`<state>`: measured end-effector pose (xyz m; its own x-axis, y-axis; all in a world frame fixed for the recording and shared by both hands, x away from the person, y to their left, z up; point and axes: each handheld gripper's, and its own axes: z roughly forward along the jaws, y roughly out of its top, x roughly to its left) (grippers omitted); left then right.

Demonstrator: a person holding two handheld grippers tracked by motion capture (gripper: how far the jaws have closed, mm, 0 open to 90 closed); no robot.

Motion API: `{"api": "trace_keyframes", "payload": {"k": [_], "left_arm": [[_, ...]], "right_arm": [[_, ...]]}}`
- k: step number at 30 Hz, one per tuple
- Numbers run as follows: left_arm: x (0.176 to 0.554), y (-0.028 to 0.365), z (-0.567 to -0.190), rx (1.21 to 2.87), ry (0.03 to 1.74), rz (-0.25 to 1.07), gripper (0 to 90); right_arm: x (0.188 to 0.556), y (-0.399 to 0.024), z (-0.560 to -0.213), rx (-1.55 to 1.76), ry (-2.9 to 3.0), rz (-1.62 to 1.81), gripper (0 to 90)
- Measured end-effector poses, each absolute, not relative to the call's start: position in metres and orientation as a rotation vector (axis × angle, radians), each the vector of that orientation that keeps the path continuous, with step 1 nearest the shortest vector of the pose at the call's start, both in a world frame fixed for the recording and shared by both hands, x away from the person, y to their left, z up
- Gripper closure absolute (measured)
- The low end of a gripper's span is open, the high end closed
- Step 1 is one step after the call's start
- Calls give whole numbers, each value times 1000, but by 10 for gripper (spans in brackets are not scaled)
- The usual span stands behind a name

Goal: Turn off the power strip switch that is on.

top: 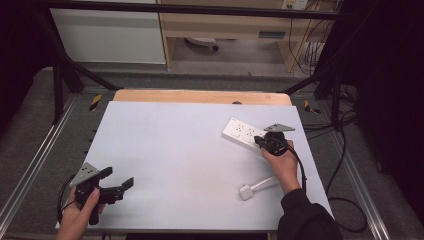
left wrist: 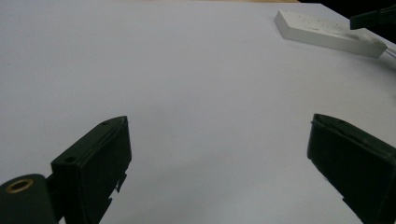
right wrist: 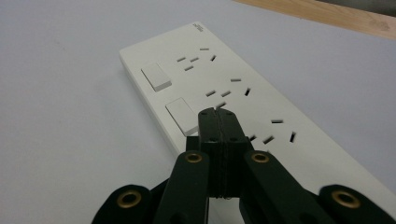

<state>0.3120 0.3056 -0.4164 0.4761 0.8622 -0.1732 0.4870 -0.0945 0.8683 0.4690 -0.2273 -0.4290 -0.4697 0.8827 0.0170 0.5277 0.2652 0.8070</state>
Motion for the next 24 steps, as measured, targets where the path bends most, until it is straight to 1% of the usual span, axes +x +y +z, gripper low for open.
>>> {"api": "trace_keyframes", "payload": {"k": [15,21,24], "left_arm": [[312,306,-416,1742,1155,480,63],[312,306,-416,1742,1156,482,63],[312,306,-416,1743,1155,481,63]], "right_arm": [[463,-233,-418,1272,2075,1122,900],[459,-236,-412,1290,2061,1169,820],[456,-238,-407,1285,2053,1186,756]]}}
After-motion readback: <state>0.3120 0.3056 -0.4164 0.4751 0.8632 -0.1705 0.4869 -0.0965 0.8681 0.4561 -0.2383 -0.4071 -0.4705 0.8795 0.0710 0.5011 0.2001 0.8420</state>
